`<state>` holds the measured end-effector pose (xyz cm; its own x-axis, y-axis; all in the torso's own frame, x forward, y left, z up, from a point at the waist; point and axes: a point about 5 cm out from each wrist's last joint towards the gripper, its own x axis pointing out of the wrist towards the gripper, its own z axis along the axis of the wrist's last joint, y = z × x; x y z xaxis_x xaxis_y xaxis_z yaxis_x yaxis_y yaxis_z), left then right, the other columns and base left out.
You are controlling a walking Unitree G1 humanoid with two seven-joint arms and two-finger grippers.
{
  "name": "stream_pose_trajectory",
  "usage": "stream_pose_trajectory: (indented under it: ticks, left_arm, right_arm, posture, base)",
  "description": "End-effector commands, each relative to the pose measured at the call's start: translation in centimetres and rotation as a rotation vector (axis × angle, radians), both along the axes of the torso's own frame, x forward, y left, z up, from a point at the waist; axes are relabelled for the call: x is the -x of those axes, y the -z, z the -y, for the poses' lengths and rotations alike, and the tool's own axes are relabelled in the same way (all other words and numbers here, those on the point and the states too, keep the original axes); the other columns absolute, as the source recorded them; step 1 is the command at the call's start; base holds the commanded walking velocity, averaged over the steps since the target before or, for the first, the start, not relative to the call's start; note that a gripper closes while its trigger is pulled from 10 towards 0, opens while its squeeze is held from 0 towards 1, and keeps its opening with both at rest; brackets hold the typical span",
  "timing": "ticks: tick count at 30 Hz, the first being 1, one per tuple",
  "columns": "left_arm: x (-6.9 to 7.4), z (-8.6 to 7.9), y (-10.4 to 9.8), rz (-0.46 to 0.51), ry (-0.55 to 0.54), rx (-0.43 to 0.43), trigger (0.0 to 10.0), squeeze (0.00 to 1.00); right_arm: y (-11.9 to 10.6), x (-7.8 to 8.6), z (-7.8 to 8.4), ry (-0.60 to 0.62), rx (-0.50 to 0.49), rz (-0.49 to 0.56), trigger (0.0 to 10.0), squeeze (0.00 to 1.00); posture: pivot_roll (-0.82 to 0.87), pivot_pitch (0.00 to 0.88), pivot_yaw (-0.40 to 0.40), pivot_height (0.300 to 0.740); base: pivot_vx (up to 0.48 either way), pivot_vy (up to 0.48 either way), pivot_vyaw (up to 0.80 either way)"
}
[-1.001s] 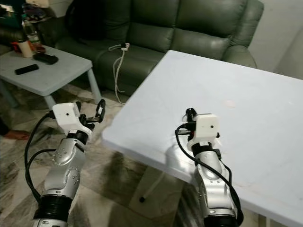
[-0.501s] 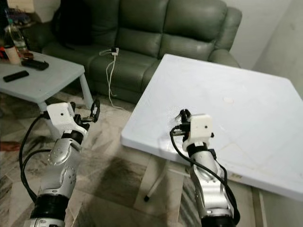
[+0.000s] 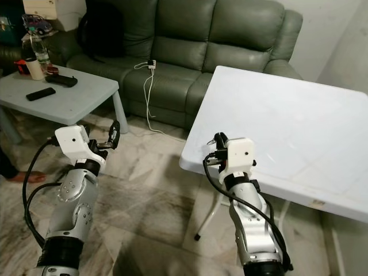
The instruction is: Hang keys on a hook
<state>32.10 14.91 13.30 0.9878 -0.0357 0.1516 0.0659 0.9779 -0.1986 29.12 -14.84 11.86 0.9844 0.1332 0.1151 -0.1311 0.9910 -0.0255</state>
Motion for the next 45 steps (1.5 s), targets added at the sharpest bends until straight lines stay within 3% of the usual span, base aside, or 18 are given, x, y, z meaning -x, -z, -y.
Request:
stream_pose_trajectory:
  ticks: [1, 12, 45]
  left_arm:
    - [-0.1, 0.4, -0.4, 0.01, 0.007, -0.017, 10.0, 0.0]
    - [-0.3, 0.3, -0.4, 0.012, -0.002, -0.015, 10.0, 0.0]
    - [-1.1, 0.3, -0.8, 0.013, 0.017, -0.051, 10.0, 0.0]
  right_arm:
    - [-0.3, -0.1, 0.6, 0.014, 0.006, 0.0, 10.0, 0.0]
    - [-0.4, -0.4, 0.9, 0.011, 0.016, -0.007, 10.0, 0.0]
    - [-1.2, -1.6, 0.4, 0.007, 0.01, 0.008, 10.0, 0.0]
  posture:
    - [-0.03, 0.0, -0.074, 0.74]
    - [-0.03, 0.0, -0.078, 0.74]
    - [-0.04, 0.0, -0.057, 0.74]
  base:
    - [0.0, 0.0, -0.48]
    - [0.0, 0.0, -0.51]
    - [0.0, 0.0, -0.78]
